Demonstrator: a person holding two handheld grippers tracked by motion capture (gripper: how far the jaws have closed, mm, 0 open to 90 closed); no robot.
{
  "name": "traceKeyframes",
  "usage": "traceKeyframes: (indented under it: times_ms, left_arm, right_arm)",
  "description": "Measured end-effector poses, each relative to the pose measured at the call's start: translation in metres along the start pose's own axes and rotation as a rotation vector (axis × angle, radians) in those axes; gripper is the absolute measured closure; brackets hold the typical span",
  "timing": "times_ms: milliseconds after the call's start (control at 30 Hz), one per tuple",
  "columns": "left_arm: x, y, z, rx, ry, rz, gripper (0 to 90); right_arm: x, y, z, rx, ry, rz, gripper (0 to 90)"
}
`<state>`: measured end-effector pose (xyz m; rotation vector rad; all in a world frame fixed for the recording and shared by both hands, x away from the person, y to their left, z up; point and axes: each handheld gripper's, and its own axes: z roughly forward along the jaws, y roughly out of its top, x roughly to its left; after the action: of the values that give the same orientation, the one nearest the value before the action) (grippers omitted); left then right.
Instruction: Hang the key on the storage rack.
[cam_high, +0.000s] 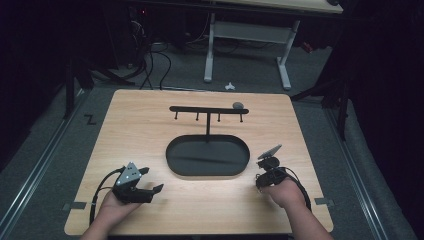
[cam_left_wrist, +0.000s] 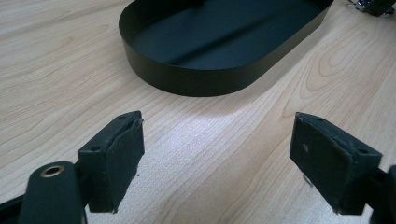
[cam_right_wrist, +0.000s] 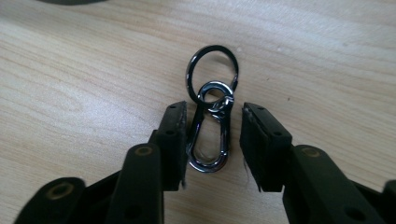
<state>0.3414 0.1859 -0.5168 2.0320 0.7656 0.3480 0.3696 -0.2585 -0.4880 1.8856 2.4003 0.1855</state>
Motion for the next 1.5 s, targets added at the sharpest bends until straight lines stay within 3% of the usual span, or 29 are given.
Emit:
traceKeyframes:
  times_ms: [167,667,1500]
  left_arm:
    - [0.000,0.000,0.001,0.003,0.000,0.003,19.0]
    - [0.000,0.000,0.001,0.004,-0.002,0.005,19.2]
    - [-0.001,0.000,0.001,0.006,-0.012,0.003,19.4]
  right_arm:
    - [0.002,0.000,0.000,-0.002,-0.001,-0.013,68.3]
    - [0.004,0.000,-0.011,-0.014,-0.002,-0.092,70.4]
    - [0.001,0.002,-0.041,-0.053,0.022,-0.081,71.2]
